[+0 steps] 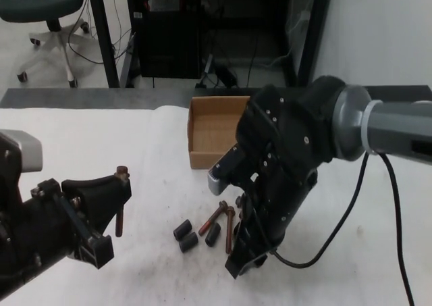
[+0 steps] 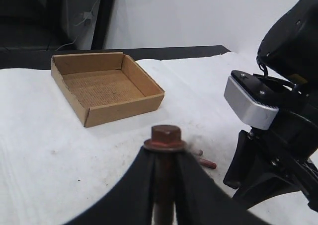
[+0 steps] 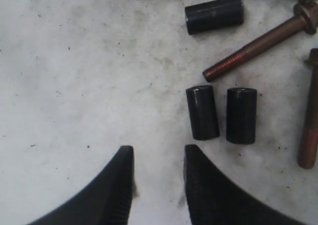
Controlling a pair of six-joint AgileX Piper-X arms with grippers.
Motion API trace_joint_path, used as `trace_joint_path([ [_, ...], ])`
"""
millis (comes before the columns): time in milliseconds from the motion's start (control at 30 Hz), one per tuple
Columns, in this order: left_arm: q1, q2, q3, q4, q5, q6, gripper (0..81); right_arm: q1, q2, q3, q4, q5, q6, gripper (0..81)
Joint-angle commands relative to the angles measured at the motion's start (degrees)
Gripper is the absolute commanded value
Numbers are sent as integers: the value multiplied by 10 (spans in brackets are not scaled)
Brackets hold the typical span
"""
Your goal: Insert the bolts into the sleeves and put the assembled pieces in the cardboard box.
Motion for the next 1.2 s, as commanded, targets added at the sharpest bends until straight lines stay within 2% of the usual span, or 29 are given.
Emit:
trace_joint_path([
  [0, 1, -6, -1, -5, -1, 11, 0, -1, -1, 14, -39, 0, -4, 347],
  [300, 1, -6, -1, 39, -1, 43, 0, -1, -1, 22, -102, 2, -57, 365],
  [433, 1, -6, -1, 60, -1, 60, 0, -1, -1, 32, -99, 33, -105, 365],
  [967, 1, -6, -1, 59, -5, 60, 0, -1, 44, 41, -101, 33, -108, 365],
  [1167, 1, -6, -1, 59, -5, 60, 0, -1, 55, 41, -103, 40, -134, 365],
])
